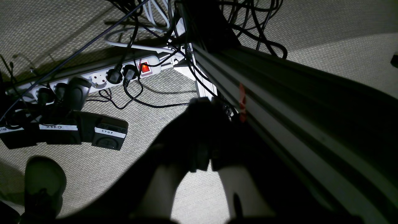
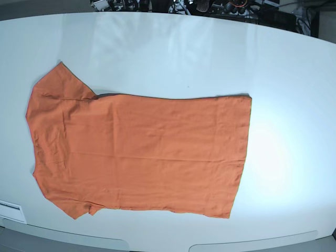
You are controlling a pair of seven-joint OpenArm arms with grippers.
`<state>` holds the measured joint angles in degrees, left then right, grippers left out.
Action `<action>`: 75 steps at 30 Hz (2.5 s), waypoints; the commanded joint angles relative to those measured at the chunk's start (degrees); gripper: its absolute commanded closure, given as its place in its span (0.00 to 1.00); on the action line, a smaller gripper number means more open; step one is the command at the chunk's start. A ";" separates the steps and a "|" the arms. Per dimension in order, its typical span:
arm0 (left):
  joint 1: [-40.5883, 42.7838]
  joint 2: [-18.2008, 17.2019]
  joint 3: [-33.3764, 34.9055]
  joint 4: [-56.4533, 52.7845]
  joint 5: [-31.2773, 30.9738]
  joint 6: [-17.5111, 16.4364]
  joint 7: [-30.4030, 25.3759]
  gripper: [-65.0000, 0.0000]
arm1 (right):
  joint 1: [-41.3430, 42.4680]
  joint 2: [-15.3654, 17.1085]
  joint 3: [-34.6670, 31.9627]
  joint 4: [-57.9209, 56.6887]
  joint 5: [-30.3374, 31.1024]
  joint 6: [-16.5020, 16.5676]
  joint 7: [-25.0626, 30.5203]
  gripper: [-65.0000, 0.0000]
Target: Fold the T-shirt properly
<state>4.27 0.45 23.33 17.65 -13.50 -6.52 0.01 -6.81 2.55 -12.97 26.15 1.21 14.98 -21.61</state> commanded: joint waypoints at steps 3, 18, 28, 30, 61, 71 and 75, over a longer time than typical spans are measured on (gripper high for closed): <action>0.15 0.98 0.22 0.68 -0.07 -1.31 -0.44 1.00 | 1.73 0.44 0.22 1.18 0.00 1.40 -0.31 1.00; 0.17 0.98 0.22 0.68 -0.09 -1.33 1.53 1.00 | 1.73 0.31 0.22 1.18 0.02 1.33 -0.94 1.00; 0.17 0.98 0.22 0.68 -0.07 -1.33 1.53 1.00 | 1.75 0.33 0.22 1.18 -0.02 2.82 -0.92 1.00; 0.17 0.98 0.22 0.68 -0.07 -1.33 1.53 1.00 | 1.75 0.35 0.22 1.25 -0.83 3.17 -1.03 1.00; 34.21 -19.32 0.28 54.40 0.79 -2.60 27.69 1.00 | -38.58 11.80 0.22 52.61 0.31 4.94 -15.39 1.00; 51.36 -35.28 0.22 89.81 9.38 2.62 32.02 1.00 | -55.84 19.78 0.22 81.74 -3.08 -1.33 -21.79 1.00; 56.15 -40.00 0.22 102.71 17.40 6.27 33.55 1.00 | -62.10 24.11 0.22 91.82 -9.40 -7.76 -22.23 1.00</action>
<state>59.48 -39.24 23.40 119.61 4.32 0.05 33.69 -68.01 26.50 -12.71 117.36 -8.49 6.98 -44.01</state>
